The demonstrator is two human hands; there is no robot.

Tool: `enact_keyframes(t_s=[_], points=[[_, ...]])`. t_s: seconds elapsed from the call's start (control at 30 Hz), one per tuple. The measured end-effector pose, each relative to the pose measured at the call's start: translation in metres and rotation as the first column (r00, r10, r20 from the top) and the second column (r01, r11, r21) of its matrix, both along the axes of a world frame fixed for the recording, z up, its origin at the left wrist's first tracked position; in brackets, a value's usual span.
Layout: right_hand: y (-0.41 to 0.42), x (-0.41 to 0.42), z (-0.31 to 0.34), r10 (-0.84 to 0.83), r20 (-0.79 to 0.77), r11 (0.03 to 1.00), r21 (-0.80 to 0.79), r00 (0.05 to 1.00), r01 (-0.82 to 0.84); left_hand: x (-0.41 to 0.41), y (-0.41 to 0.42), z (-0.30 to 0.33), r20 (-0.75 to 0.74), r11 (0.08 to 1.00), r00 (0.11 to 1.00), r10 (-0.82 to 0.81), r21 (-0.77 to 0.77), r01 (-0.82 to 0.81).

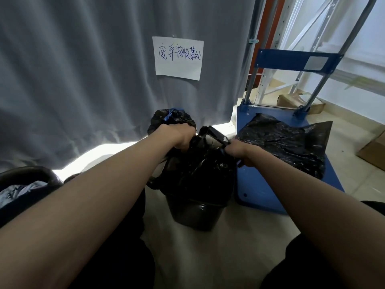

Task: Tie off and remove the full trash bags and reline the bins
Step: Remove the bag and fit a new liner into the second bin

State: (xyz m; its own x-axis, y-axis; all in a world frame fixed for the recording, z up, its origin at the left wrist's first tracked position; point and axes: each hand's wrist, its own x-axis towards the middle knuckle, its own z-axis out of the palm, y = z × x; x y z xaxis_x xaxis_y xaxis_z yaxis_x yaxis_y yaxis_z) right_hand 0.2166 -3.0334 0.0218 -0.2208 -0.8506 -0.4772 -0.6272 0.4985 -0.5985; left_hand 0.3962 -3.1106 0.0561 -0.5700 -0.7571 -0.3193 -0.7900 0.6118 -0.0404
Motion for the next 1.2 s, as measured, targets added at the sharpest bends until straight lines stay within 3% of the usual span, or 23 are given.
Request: enact_keyframes(t_s=[0.07,0.1,0.2,0.3,0.37,0.47,0.53,0.7,0.8,0.87,0.97,1.03,1.1,1.2], points=[[0.007,0.000,-0.001,0.135,-0.076,0.972,0.202,0.988,-0.117,0.005,0.000,-0.005,0.041,1.000,0.999,0.004,0.005,-0.004],[0.006,0.000,-0.002,0.188,-0.148,0.961,0.231,0.971,-0.151,0.007,-0.001,-0.006,0.054,1.000,0.999,0.003,0.003,-0.003],[-0.003,0.003,0.003,0.125,-0.346,0.991,0.000,0.930,-0.133,0.009,-0.001,-0.005,0.018,0.999,1.000,0.025,-0.031,-0.025],[-0.008,0.009,0.010,-0.075,-0.256,0.959,-0.285,0.964,-0.001,0.008,0.000,0.001,-0.106,0.995,0.993,0.046,-0.086,-0.055],[-0.005,0.015,0.012,-0.107,-0.312,0.914,-0.405,0.944,-0.030,0.006,0.004,0.006,-0.183,0.989,0.981,0.055,-0.124,-0.079],[0.001,0.021,0.007,-0.024,-0.542,0.920,-0.341,0.840,-0.194,0.003,0.009,0.012,-0.284,0.985,0.955,0.082,-0.123,-0.122],[0.004,0.017,0.003,0.014,-0.601,0.939,-0.268,0.799,-0.218,0.004,0.009,0.013,-0.327,0.983,0.941,0.084,-0.125,-0.131],[0.007,0.001,0.006,-0.205,-0.308,0.920,-0.384,0.929,0.076,0.016,0.004,0.009,-0.399,0.954,0.917,-0.004,-0.277,-0.116],[0.004,-0.003,0.011,-0.323,-0.152,0.860,-0.459,0.934,0.222,0.020,0.001,0.011,-0.459,0.934,0.880,-0.126,-0.353,-0.050],[0.004,-0.003,0.010,-0.350,-0.133,0.813,-0.535,0.927,0.230,0.018,0.001,0.010,-0.464,0.902,0.863,-0.202,-0.431,-0.020],[0.006,0.001,0.006,-0.383,-0.451,0.769,-0.639,0.806,0.008,0.007,0.002,0.004,-0.291,0.748,0.900,-0.323,-0.662,0.054],[0.005,0.004,0.004,-0.339,-0.586,0.736,-0.653,0.736,-0.181,-0.005,0.008,-0.005,-0.169,0.688,0.873,-0.457,-0.689,0.227],[0.002,0.009,0.001,-0.147,-0.582,0.743,-0.599,0.800,-0.299,-0.017,0.017,-0.023,-0.107,0.730,0.846,-0.522,-0.569,0.378],[0.001,0.015,-0.015,0.185,-0.595,0.818,-0.348,0.782,-0.458,-0.023,0.024,-0.051,-0.033,0.896,0.956,-0.293,-0.358,0.262]])
